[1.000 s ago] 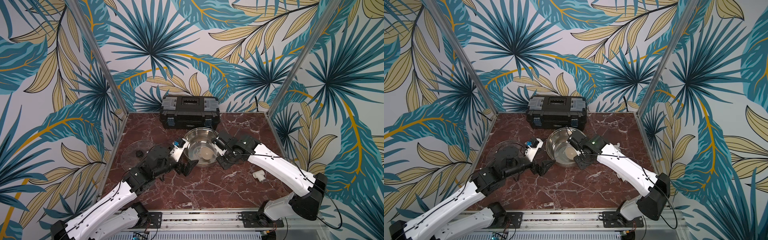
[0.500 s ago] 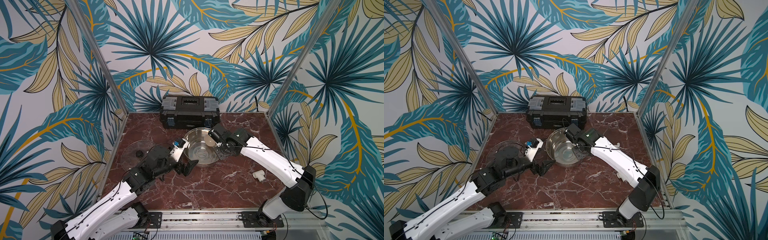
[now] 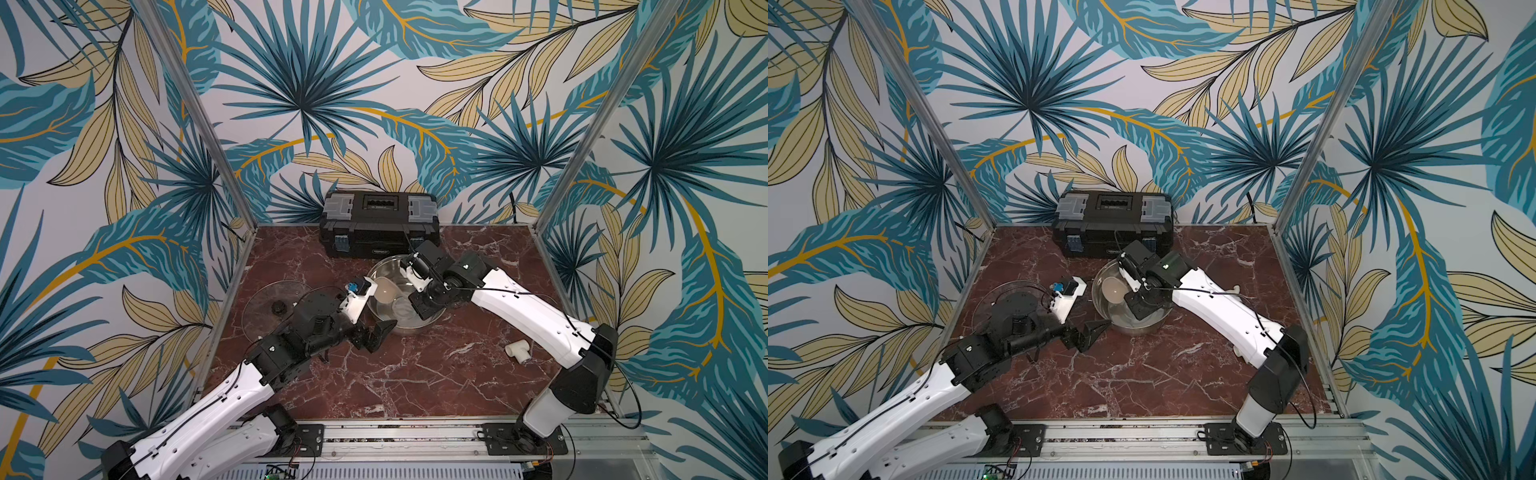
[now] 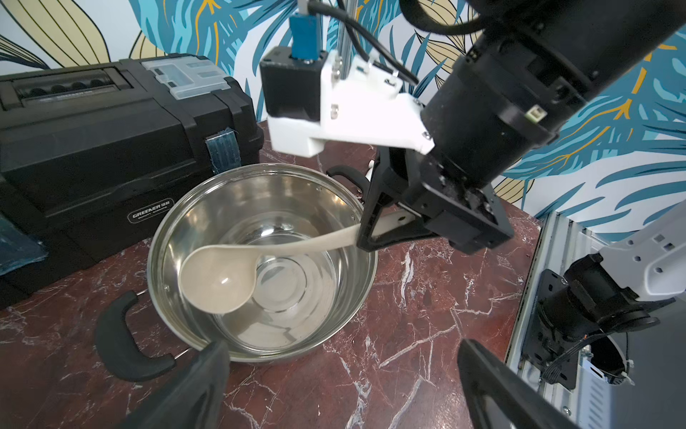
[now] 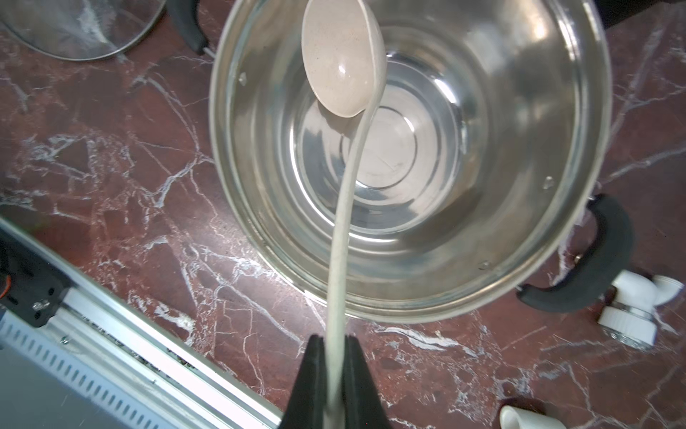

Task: Stir the soup with a spoon
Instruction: Stir the soup in the pan with a stick.

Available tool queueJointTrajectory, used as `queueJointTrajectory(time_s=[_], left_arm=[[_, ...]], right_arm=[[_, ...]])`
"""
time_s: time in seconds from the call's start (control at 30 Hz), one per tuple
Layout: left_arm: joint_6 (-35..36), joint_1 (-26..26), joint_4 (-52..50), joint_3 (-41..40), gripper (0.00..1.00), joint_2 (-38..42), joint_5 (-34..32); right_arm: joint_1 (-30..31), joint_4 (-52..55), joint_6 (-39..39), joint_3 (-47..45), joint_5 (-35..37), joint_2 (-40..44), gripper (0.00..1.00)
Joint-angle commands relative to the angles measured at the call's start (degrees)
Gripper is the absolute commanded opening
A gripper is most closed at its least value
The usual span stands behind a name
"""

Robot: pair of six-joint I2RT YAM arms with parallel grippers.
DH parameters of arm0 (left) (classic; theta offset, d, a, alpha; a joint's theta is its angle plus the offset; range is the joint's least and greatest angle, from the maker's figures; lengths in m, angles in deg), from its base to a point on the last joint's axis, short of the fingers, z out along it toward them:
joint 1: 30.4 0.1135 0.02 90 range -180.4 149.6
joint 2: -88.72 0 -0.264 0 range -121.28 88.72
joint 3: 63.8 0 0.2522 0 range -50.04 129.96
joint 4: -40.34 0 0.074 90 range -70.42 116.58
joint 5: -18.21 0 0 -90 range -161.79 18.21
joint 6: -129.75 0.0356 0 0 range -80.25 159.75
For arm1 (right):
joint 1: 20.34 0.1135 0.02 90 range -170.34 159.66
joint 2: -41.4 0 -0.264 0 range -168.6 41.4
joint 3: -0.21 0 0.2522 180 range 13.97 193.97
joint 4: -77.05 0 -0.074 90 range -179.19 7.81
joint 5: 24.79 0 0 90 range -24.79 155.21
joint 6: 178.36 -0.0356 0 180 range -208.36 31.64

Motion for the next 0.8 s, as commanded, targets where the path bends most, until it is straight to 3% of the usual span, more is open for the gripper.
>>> queueJointTrajectory(time_s=[0.0,0.2,0.43,0.77], left_arm=[[-0.60,-0.04,1.28,-1.50,1.00,0.42,0.42],[-0.95,-0.07,3.49,-1.50,1.00,-0.20,0.94],[-1.06,-0.02,4.25,-1.60,1.00,-0.73,1.18],[-1.24,-0.02,3.95,-1.78,1.00,-0.54,0.99]], right_arm=[[0.69,0.87,0.66,-2.87,-4.37,3.96,0.00],[1.06,4.74,-0.04,-7.57,-1.53,9.24,0.00],[1.02,10.74,-1.98,-12.03,9.59,12.16,0.00],[0.32,4.40,-3.78,-11.29,19.45,9.96,0.00]])
